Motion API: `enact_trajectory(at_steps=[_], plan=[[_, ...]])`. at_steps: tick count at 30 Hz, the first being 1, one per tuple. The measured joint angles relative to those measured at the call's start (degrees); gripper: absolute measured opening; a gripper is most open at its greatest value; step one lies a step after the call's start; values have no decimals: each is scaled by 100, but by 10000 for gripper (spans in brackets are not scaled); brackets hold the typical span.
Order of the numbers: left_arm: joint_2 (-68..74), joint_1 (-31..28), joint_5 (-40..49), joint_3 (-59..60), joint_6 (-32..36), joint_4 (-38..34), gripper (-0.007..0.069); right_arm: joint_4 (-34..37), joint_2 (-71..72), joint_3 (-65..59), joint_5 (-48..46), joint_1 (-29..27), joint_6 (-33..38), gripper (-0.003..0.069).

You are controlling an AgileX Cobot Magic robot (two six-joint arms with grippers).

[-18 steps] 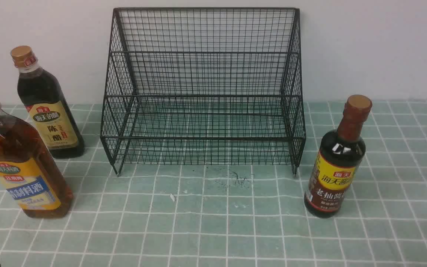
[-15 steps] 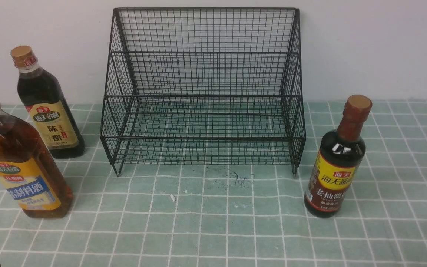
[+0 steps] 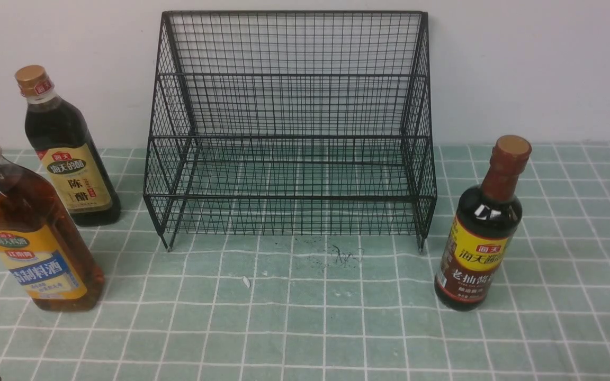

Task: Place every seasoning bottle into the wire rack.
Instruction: Use the right arm to grab the condiment bottle closest to it

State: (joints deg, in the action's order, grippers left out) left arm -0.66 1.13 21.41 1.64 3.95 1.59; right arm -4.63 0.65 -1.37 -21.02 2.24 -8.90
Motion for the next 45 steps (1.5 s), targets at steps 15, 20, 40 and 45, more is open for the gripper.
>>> enact_trajectory(at_steps=[15,20,40,45], plan=[[0,0,0,0,0,0,-6,711,0,-26,554,0,-439,-15],[0,0,0,0,0,-5,-6,2005,0,-26,1865,0,-1125,-15],[0,0,0,0,0,-5,-6,1247,-1483,2826,-641,614,-955,-15],[0,0,5,0,0,-5,-6,1215,-3157,4499,-2152,742,56,4]])
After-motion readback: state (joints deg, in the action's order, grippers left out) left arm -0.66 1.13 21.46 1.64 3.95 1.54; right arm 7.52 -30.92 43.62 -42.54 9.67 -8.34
